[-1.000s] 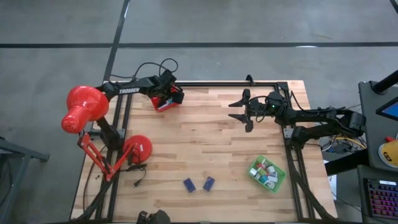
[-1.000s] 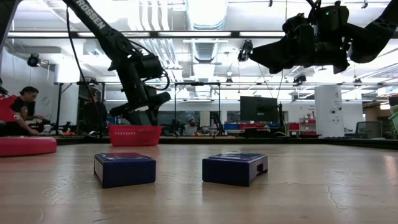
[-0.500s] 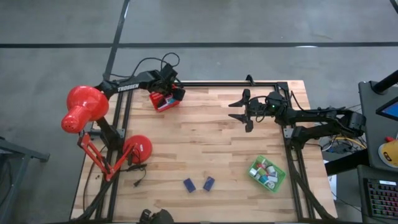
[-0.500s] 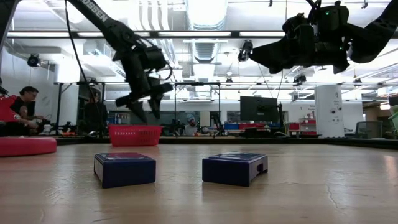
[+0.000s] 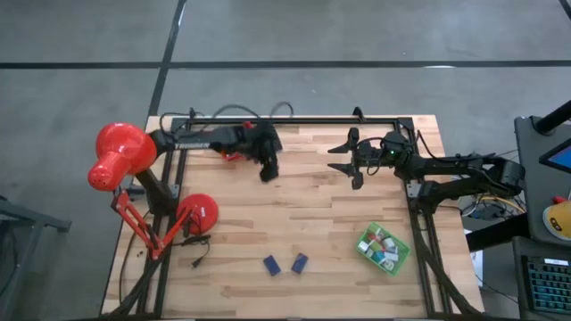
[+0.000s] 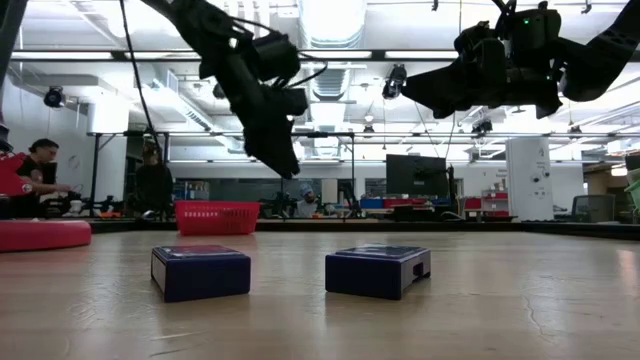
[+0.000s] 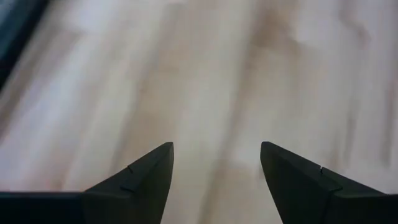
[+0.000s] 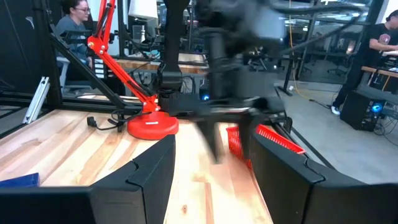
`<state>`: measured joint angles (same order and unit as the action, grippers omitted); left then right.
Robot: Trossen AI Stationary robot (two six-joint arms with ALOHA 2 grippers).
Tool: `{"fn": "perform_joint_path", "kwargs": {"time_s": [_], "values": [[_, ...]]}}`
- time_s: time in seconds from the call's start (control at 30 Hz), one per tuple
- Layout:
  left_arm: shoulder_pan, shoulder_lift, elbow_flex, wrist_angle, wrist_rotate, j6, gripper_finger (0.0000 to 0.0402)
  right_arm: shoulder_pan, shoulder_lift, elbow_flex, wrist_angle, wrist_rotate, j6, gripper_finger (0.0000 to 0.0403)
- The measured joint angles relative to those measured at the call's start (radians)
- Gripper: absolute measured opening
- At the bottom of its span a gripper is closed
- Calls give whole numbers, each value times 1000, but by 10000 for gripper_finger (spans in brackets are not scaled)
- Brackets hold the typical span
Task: Pick & Place Office items
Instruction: Put the left dark blue digital clock into the red bin
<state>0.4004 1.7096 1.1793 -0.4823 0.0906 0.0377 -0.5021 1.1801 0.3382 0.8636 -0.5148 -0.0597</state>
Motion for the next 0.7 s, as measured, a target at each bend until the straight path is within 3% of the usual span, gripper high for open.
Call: {"fn": "perform_joint_path", "kwargs": {"time_s": [0.13, 0.4, 0.53, 0.7], "values": [[-115, 0, -46, 23, 0, 159, 245, 0, 0, 0, 0, 0, 0, 203], [-290, 2, -204, 383, 0, 306, 245, 0, 0, 0, 0, 0, 0, 203], [-352, 2, -264, 500, 1, 345, 245, 0, 0, 0, 0, 0, 0, 203], [-414, 2, -282, 504, 48, 329, 245, 0, 0, 0, 0, 0, 0, 203]]}}
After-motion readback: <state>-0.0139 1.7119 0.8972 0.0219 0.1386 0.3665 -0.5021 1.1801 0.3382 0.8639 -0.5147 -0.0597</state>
